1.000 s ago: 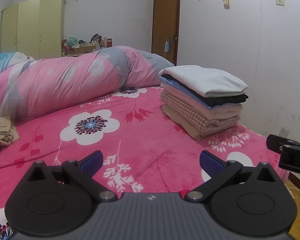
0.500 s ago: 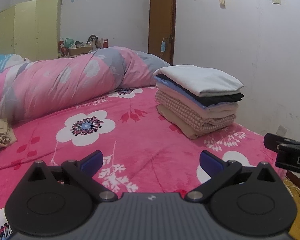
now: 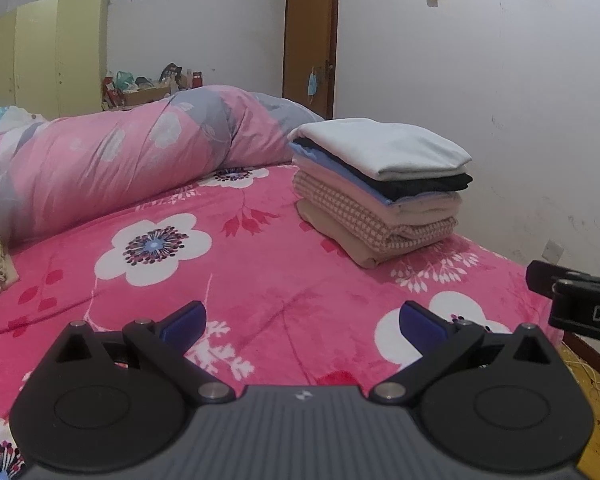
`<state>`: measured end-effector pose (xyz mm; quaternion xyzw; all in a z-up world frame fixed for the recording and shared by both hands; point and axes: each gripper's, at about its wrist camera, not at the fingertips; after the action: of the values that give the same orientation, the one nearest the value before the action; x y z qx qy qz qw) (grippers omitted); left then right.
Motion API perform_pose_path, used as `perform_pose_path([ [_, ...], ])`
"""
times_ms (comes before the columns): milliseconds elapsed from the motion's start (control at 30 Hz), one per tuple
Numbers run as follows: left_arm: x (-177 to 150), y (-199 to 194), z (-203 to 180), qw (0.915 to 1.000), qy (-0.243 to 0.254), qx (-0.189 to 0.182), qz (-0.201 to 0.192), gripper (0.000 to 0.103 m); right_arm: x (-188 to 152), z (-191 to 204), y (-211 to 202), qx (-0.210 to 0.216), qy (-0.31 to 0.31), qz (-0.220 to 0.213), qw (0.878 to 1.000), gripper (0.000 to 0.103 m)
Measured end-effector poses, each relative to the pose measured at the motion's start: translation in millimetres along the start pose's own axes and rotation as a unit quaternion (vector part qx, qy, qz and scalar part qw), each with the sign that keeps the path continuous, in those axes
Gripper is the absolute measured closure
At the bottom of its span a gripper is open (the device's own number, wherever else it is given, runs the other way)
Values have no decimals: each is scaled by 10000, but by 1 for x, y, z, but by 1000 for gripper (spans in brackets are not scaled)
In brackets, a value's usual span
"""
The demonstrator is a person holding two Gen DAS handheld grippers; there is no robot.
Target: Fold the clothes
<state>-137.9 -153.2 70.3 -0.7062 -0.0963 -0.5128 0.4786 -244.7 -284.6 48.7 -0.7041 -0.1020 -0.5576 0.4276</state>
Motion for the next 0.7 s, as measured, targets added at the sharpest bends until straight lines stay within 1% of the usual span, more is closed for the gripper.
perform_pose_path([
  [700,-3,3,-2,9999,71,20,69,0,-3,-1,6,33,17,87,10000,1],
])
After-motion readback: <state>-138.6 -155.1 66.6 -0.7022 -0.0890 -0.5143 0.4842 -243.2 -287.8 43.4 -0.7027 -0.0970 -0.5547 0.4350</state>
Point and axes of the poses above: each gripper's, at about its wrist camera, not at the fingertips, and y roughly the way its jaws point, z to its left, x to its top, and after that the axes turned 4 degrees about z, right-handed
